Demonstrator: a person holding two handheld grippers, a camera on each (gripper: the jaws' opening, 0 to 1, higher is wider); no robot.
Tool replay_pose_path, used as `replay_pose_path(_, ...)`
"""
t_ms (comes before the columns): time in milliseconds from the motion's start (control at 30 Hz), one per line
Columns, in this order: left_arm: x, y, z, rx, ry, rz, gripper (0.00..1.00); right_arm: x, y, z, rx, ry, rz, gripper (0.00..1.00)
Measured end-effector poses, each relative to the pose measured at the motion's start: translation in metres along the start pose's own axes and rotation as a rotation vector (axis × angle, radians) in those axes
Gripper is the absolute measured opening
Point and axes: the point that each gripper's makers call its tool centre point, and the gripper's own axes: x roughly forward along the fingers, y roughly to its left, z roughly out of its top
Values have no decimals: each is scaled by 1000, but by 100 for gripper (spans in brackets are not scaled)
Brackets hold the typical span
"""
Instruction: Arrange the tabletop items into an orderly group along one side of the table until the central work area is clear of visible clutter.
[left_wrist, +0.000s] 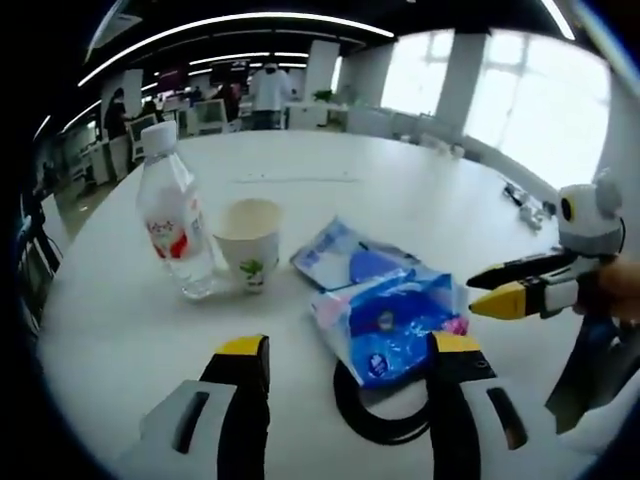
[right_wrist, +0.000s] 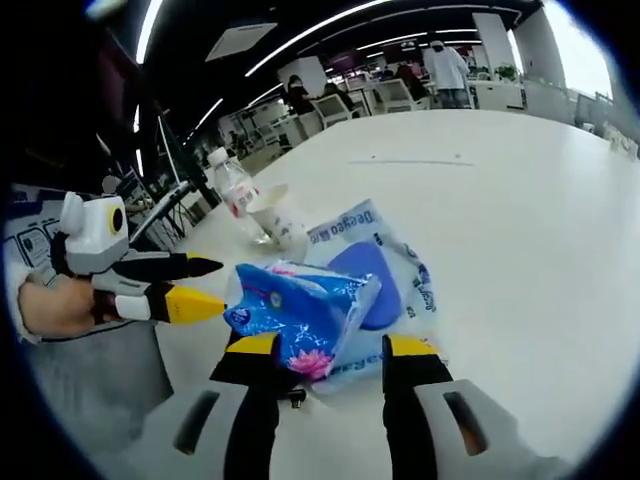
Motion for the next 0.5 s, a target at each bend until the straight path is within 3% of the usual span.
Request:
replay_pose_path(267,6,-2,-13,-45,51,-18,34,12,1,-11,-7,36,0,31)
replay_pose_path(400,6,-7,-21,-68,95,-35,18,15,-2,-16,-7,47,-11,29)
replay_pose_path(500,6,-10,-21,-74,96,-43,3,15,-3,-16,4,38,-16,19)
